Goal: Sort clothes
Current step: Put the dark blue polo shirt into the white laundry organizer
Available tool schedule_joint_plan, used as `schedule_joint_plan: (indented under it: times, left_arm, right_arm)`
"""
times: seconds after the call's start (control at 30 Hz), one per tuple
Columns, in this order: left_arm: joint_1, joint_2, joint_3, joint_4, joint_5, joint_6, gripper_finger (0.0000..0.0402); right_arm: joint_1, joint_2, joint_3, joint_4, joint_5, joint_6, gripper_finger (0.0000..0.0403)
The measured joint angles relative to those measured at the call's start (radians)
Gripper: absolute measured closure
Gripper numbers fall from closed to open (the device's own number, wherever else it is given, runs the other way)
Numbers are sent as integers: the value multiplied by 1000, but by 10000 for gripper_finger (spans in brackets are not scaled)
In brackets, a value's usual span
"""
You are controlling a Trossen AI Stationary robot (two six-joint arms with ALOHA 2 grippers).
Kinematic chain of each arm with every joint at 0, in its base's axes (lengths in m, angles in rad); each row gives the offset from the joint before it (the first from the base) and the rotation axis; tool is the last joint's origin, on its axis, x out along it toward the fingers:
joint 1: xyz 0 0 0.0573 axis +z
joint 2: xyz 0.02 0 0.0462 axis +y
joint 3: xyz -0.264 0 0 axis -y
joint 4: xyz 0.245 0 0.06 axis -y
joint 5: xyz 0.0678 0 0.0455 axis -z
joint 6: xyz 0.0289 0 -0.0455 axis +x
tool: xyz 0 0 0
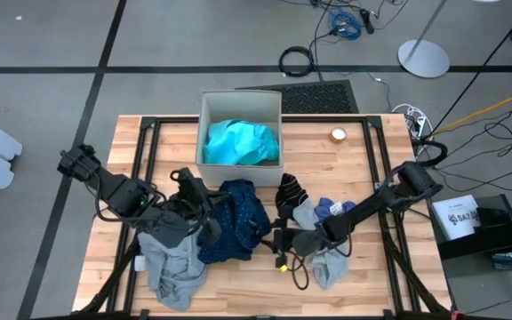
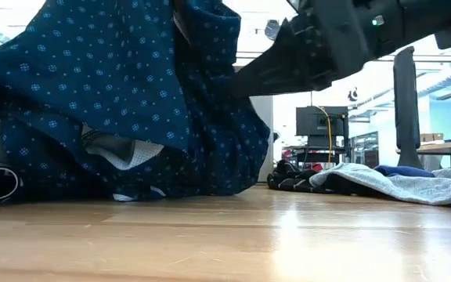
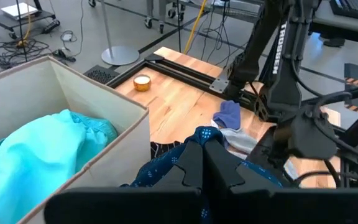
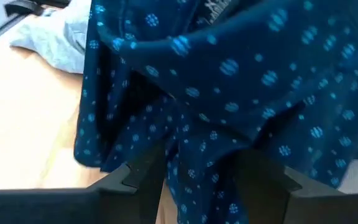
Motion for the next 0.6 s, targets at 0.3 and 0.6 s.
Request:
schedule_joint_plan:
  times: [0.3, 0.6]
  left_arm:
    - [16, 0, 0, -8, 33, 6, 402]
    - [-2, -2, 0, 14, 57, 81, 402]
  right_arm:
    - [-21, 12, 25, -46, 76, 15, 371]
    - [21, -222, 24, -161, 204, -131, 401]
